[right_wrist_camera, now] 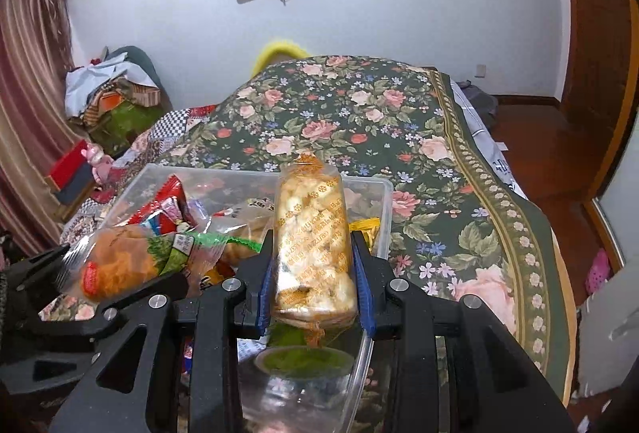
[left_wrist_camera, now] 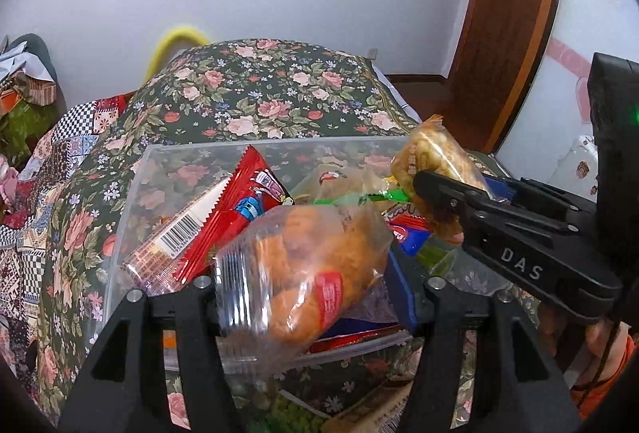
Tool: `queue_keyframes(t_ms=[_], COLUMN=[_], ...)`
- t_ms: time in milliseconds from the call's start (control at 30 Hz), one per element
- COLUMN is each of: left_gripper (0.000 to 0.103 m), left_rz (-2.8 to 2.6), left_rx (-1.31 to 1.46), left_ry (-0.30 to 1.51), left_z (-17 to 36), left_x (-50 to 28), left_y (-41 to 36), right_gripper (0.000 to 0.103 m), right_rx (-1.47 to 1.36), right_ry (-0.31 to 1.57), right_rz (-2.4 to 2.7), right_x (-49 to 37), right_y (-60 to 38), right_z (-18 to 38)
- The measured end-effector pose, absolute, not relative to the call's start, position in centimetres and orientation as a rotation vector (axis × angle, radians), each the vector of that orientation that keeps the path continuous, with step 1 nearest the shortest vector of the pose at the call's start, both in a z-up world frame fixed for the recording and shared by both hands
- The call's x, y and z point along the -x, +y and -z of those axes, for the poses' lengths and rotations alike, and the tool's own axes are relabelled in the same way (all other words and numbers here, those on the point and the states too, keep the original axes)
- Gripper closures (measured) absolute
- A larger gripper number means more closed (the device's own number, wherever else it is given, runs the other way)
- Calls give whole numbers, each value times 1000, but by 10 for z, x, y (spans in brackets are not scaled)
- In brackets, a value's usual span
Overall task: Organize snacks
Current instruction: 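Lower fried-snack bag and puffed-corn bag into the clear box, open both tools, then grasp green pea bag with left tool while right tool grasps square bread cake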
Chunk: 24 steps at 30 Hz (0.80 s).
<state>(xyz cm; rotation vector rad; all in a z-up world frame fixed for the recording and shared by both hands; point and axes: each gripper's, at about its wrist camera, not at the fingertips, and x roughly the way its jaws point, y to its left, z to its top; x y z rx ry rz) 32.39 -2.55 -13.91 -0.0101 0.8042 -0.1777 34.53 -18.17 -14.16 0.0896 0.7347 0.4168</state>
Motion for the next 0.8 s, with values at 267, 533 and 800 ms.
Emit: queue_keyframes(t_ms=[267, 533, 800], left_gripper=[35, 30, 30], left_rz=[185, 189, 197], left_rx=[38, 52, 22], left_ry=[842, 793, 734], left_z=[141, 116, 90], left_x=[-319, -290, -248], left_y=[-24, -15, -6], right_gripper=[68, 48, 46], right_rx=[-48, -33, -10], right_ry=[777, 748, 731], right_rz=[-418, -441, -475], right_x=[-341, -320, -288], right_y=[-183, -191, -191], right_z=[140, 125, 116])
